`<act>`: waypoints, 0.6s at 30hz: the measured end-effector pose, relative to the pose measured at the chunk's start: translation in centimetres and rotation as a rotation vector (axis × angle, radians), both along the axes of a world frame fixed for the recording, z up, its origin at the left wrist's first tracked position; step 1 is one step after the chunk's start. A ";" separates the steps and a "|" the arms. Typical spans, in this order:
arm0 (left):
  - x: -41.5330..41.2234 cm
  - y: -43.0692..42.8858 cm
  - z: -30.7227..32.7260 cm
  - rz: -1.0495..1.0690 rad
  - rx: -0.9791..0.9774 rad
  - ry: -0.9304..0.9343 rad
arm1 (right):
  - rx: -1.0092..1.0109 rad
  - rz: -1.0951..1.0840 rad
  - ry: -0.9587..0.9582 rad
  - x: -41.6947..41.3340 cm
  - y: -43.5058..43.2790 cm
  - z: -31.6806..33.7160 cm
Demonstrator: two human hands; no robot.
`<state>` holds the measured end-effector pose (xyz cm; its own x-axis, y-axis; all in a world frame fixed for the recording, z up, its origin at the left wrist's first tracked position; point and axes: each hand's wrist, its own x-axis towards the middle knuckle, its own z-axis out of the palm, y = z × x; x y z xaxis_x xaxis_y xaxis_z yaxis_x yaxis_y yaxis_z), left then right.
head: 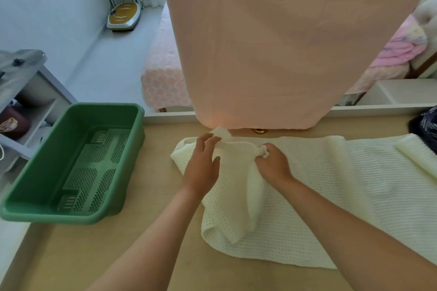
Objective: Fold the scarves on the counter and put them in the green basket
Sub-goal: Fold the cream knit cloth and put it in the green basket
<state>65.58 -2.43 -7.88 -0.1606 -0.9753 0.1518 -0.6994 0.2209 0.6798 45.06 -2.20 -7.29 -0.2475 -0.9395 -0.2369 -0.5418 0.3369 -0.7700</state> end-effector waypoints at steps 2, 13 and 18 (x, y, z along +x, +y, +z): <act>-1.5 0.6 0.4 -0.003 -0.006 -0.080 | -0.001 -0.153 0.029 -3.7 0.4 0.3; -0.8 5.5 -5.1 -0.255 0.231 -0.413 | 0.045 0.113 0.780 -9.4 7.1 -5.5; -1.4 6.7 -6.0 -0.410 0.350 -0.637 | -0.163 0.708 0.657 -6.9 9.3 -7.0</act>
